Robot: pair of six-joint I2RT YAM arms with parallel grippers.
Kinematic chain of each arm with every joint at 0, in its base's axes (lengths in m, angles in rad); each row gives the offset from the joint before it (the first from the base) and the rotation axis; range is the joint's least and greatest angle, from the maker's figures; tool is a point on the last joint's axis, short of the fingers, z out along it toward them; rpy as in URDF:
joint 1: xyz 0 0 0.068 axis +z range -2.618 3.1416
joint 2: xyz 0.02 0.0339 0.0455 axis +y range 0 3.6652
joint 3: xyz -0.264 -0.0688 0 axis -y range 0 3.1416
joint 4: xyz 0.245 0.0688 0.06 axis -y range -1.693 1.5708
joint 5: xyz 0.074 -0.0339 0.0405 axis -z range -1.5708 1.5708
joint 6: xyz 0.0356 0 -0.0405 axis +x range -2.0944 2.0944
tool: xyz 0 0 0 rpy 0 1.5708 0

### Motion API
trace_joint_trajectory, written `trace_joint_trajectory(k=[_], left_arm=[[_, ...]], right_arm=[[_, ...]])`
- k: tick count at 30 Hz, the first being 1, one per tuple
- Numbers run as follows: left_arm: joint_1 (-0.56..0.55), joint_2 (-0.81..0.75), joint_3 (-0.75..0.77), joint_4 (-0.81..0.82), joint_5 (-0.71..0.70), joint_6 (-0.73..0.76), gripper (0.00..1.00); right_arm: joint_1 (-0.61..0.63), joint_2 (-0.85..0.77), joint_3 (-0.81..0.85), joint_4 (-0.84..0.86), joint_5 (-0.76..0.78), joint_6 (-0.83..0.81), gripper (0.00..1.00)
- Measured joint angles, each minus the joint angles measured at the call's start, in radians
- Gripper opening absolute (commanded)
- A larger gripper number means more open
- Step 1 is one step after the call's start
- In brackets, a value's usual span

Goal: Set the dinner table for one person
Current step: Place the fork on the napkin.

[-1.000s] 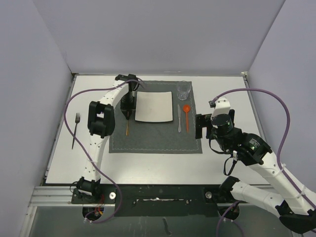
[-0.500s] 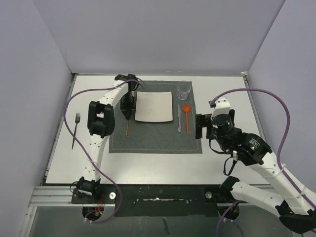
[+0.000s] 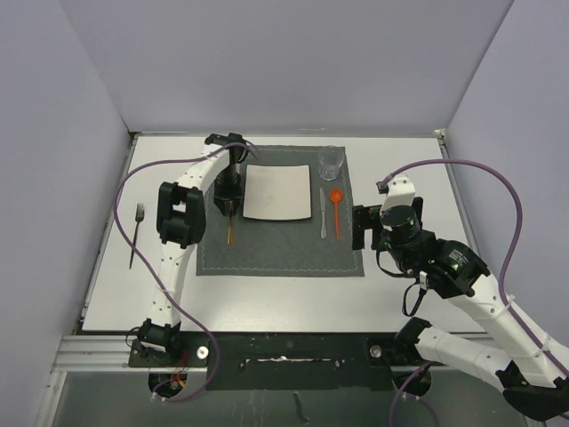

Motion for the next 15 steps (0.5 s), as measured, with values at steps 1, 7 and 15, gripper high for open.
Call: trace_joint_trajectory(k=[1, 7, 15], left_arm=[[0.000, 0.000, 0.000, 0.000, 0.000, 0.000, 0.36], [0.000, 0.000, 0.003, -0.002, -0.001, 0.000, 0.42], [0.000, 0.000, 0.041, -0.007, -0.002, 0.001, 0.47]], right_arm=[[0.000, 0.000, 0.000, 0.000, 0.000, 0.000, 0.98], [0.000, 0.000, 0.000, 0.000, 0.000, -0.007, 0.98], [0.000, 0.000, 0.002, 0.001, 0.000, -0.011, 0.98]])
